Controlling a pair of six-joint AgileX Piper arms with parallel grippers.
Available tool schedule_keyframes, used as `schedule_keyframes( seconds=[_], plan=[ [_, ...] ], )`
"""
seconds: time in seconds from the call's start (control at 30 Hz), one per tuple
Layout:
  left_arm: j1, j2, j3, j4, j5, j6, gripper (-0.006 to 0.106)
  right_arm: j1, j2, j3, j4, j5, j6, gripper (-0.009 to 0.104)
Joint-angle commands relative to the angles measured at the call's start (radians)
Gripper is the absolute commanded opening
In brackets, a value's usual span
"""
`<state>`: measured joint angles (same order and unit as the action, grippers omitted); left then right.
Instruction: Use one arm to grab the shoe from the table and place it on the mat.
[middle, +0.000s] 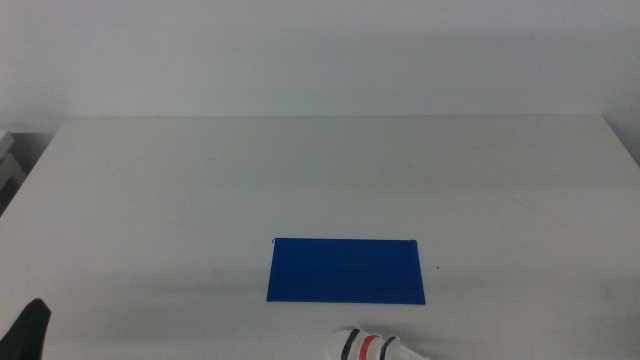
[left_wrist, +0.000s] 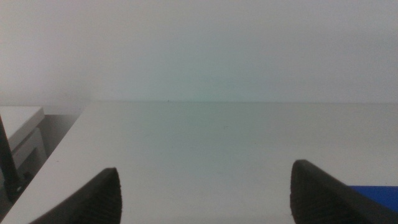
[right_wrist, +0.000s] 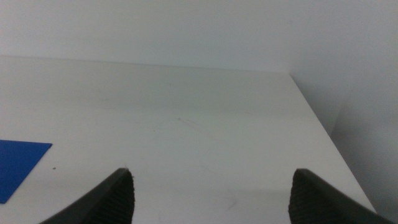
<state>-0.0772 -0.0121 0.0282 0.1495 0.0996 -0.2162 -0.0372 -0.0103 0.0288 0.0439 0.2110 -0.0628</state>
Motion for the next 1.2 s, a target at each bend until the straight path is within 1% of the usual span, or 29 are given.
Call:
schedule_keyframes(
  seconds=[0.0, 0.23, 0.5, 0.63, 0.7, 0.77, 0.87, 1.0, 1.17],
  plan=[
    [-0.001, -0.014, 0.009, 0.001, -0.075, -0.006, 0.092, -0.007, -0.023, -0.053, -0.003, -0.061, -0.008, 0.064],
    [-0.001, -0.014, 0.009, 0.001, -0.075, -0.006, 0.092, -0.007, 0.055, -0.220, -0.004, 0.018, -0.008, 0.064],
    [-0.001, -0.014, 0.009, 0.001, -0.075, -0.006, 0.092, -0.007, 0.287, -0.460, 0.019, 0.289, -0.008, 0.064],
    [-0.001, -0.014, 0.009, 0.001, -0.075, -0.006, 0.092, -0.005, 0.421, -0.588, 0.019, 0.339, -0.009, 0.064],
    [-0.001, -0.014, 0.009, 0.001, -0.075, -0.006, 0.092, 0.009, 0.503, -0.665, 0.017, 0.404, -0.016, 0.064],
    [-0.001, -0.014, 0.009, 0.001, -0.075, -0.006, 0.092, 0.047, 0.580, -0.737, 0.017, 0.470, -0.050, 0.064],
    [-0.001, -0.014, 0.009, 0.001, -0.075, -0.006, 0.092, 0.146, 0.704, -0.845, 0.018, 0.570, -0.115, 0.064],
    [-0.001, -0.014, 0.009, 0.001, -0.075, -0.006, 0.092, 0.305, 0.861, -0.976, 0.021, 0.646, -0.159, 0.064],
    [-0.001, -0.014, 0.009, 0.001, -0.075, -0.006, 0.092, 0.446, 1.061, -1.112, 0.030, 0.734, -0.200, 0.064]
  ],
)
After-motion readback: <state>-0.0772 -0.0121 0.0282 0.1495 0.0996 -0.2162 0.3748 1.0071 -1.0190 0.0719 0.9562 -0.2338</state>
